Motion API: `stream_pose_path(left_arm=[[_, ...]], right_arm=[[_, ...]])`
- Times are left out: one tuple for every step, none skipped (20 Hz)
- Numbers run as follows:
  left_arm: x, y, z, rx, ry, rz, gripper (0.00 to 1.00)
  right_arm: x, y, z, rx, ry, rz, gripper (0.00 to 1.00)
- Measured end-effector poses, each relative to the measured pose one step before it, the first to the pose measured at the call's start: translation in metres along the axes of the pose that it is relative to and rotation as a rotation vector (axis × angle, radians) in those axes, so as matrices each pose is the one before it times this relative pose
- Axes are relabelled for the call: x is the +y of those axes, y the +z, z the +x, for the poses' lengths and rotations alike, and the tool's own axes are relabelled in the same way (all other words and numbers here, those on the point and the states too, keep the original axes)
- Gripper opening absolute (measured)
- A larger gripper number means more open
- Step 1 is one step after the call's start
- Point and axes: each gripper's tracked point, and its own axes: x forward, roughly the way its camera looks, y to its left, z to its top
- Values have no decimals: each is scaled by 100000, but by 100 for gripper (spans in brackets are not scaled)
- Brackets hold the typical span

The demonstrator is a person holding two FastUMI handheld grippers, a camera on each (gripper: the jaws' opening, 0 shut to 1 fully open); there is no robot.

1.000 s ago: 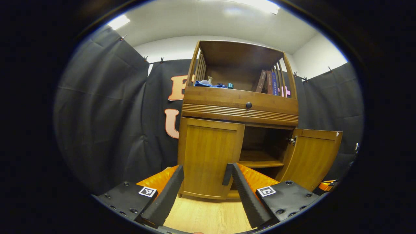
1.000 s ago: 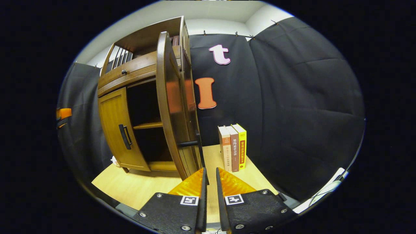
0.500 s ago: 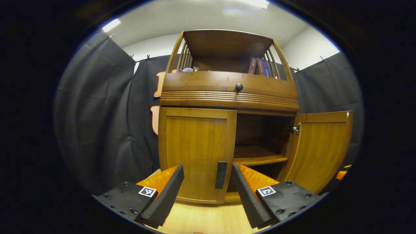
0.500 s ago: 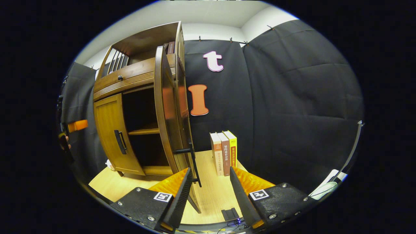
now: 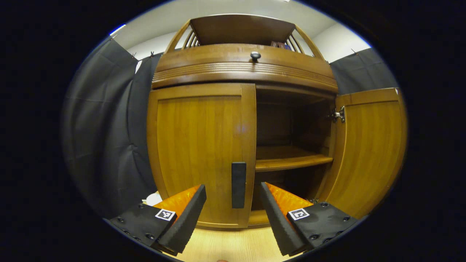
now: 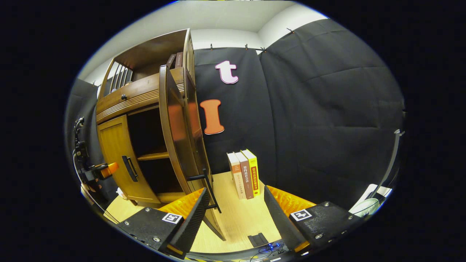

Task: Open the right door of the double-door shoe cabinet with the right hand, and open the left door with the left hand.

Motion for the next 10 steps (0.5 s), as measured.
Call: stream_pose_path(left_arm=[[-204, -495, 752, 555, -882, -586, 94], [74, -592, 846, 291, -264, 174, 94], [176, -304, 743, -235, 53, 835, 94], [60, -249, 791, -286, -27, 573, 94], [-51, -345, 828, 264, -133, 241, 94], [38, -300, 927, -154, -148, -857, 94], [144, -205, 777, 27, 105, -1221, 94], [266, -256, 661, 175, 271, -808, 94], [49, -238, 671, 126, -394, -231, 94], [64, -208, 619, 220, -375, 323, 95]], right_arm=[[-300, 36, -7, -63, -987, -159, 93], [-219, 100, 78, -235, -1185, -364, 93], [-49, -46, 153, -183, -1062, -561, 93], [-84, -228, 14, 513, -934, -524, 93], [-20, -128, -67, 590, -737, -359, 93], [-241, 93, -118, 118, -675, -326, 93], [-131, 60, -24, -245, -1125, -258, 93], [-305, 248, 66, -372, -1017, -87, 93], [-71, 81, 53, 113, -631, -99, 93], [-38, -12, 3, 256, -486, -186, 93]])
